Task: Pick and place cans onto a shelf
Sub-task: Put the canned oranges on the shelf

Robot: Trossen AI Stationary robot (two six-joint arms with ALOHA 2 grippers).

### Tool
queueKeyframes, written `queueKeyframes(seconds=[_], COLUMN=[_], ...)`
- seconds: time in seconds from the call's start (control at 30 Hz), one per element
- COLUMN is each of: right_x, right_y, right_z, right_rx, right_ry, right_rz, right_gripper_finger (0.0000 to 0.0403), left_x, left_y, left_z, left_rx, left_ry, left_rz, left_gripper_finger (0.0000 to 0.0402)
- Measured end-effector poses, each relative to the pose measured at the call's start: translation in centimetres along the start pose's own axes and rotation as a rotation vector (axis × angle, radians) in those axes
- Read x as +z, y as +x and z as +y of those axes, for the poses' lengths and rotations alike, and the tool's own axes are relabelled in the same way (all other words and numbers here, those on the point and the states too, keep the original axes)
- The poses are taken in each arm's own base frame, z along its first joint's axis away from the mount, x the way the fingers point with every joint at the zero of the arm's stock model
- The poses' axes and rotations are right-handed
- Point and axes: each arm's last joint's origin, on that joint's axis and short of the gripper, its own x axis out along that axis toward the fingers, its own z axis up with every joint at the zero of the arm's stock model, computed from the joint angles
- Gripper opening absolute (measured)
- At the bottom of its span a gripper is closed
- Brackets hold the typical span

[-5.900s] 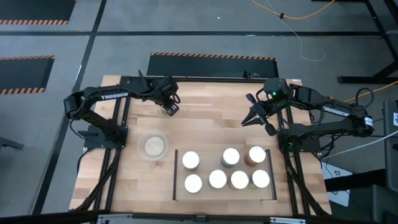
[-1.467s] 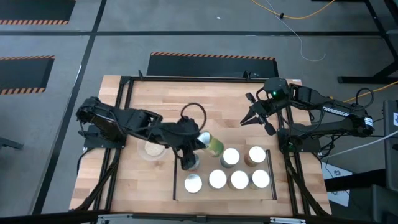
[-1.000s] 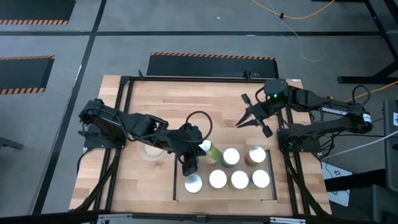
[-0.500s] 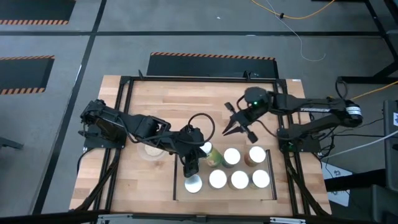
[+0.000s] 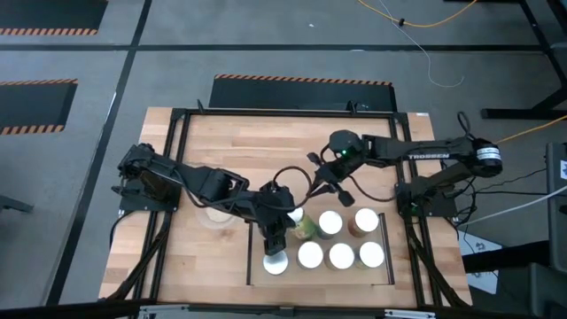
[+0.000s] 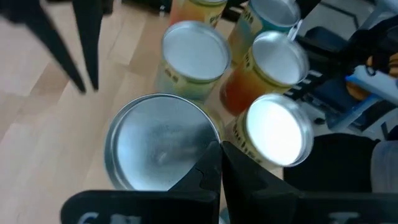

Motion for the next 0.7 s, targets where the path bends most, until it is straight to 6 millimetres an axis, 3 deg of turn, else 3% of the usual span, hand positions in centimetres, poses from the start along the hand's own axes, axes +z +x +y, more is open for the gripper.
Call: queueKeyframes(seconds=[0.27,0.7], right_x=[-0.1,0.3], right_y=[1.5,2.3], right_z=[0.2,1.2], right_rx=[0.063,0.098], right_ry=[-0.014,-0.049], right_rz=[-0.015,-0.028], right_gripper_finger=[0.0040,0.0040], left_x=[-0.3,-0.4], left_y=[1.1,1.6], left_z=[0.0,0.0], left_rx=[-0.006,-0.006], left_ry=[0.002,0.005], left_rz=[0.032,0.048], left_gripper_finger=[0.0000,0.0000])
